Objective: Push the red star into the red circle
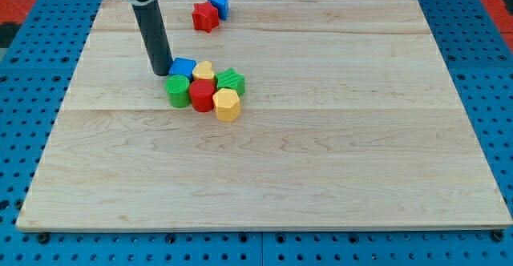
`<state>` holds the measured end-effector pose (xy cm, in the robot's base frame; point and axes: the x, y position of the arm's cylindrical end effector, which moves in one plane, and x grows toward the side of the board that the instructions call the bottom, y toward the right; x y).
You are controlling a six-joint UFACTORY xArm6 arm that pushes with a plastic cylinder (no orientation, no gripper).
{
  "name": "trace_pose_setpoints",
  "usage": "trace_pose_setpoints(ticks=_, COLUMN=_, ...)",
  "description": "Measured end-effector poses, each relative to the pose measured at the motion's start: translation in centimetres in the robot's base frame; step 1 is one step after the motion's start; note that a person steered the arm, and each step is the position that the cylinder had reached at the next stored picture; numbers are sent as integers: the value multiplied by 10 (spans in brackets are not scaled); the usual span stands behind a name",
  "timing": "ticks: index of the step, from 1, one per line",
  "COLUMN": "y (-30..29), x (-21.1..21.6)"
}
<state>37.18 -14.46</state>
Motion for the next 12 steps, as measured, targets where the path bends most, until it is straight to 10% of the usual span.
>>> trace_pose_setpoints(ticks=4, y=-69, x=-87)
trace_pose_setpoints(ticks=6, y=14, x=-155)
trace_pose_setpoints(ticks=9, y=151, x=-87)
trace_pose_setpoints(ticks=12, y=147, x=-75)
